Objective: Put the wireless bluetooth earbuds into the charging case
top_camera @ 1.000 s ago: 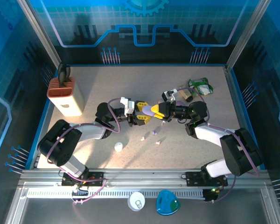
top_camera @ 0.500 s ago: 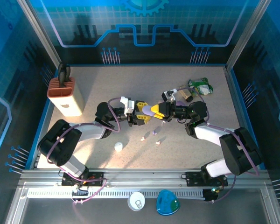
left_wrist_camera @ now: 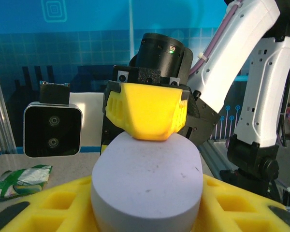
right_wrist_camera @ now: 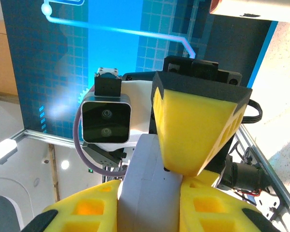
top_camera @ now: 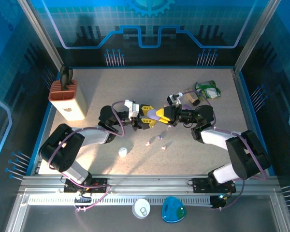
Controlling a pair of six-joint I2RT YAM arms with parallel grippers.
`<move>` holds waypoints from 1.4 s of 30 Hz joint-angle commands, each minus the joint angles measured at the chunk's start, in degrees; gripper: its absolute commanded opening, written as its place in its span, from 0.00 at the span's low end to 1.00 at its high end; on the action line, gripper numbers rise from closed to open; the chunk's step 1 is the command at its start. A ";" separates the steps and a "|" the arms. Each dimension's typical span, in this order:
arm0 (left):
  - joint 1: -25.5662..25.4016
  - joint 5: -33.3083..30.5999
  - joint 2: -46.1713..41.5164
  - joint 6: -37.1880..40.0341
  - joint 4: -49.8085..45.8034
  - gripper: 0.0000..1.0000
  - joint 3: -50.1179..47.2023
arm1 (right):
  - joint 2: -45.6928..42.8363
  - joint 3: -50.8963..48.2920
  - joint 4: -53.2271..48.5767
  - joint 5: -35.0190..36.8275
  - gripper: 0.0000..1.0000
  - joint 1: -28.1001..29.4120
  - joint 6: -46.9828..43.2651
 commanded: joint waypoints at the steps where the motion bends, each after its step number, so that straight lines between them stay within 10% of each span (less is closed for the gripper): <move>1: -0.16 1.27 -0.85 -0.72 1.96 0.37 1.60 | 0.56 -0.21 1.96 0.52 0.07 -0.14 0.41; 12: -0.02 -0.28 -1.55 -2.20 1.99 0.28 0.57 | -2.88 -0.74 -7.81 1.69 0.52 -1.93 -5.52; 19: 0.38 -3.82 -2.89 -3.26 1.90 0.28 -2.92 | -14.03 2.41 -40.10 2.79 0.74 -4.63 -32.11; 23: 0.71 -5.43 -4.61 -2.18 0.30 0.28 -5.71 | -22.40 10.56 -76.77 15.58 0.77 -3.32 -64.03; 27: 1.30 -5.84 -7.66 0.13 -3.53 0.28 -8.29 | -27.09 15.91 -90.11 30.14 0.78 2.39 -84.80; 34: 1.59 -3.82 -12.90 3.50 -9.88 0.28 -11.37 | -26.54 20.52 -93.49 40.92 0.81 15.23 -110.67; 42: 1.69 0.52 -16.76 3.24 -12.79 0.29 -12.53 | -22.74 20.35 -89.79 34.61 0.75 18.60 -121.67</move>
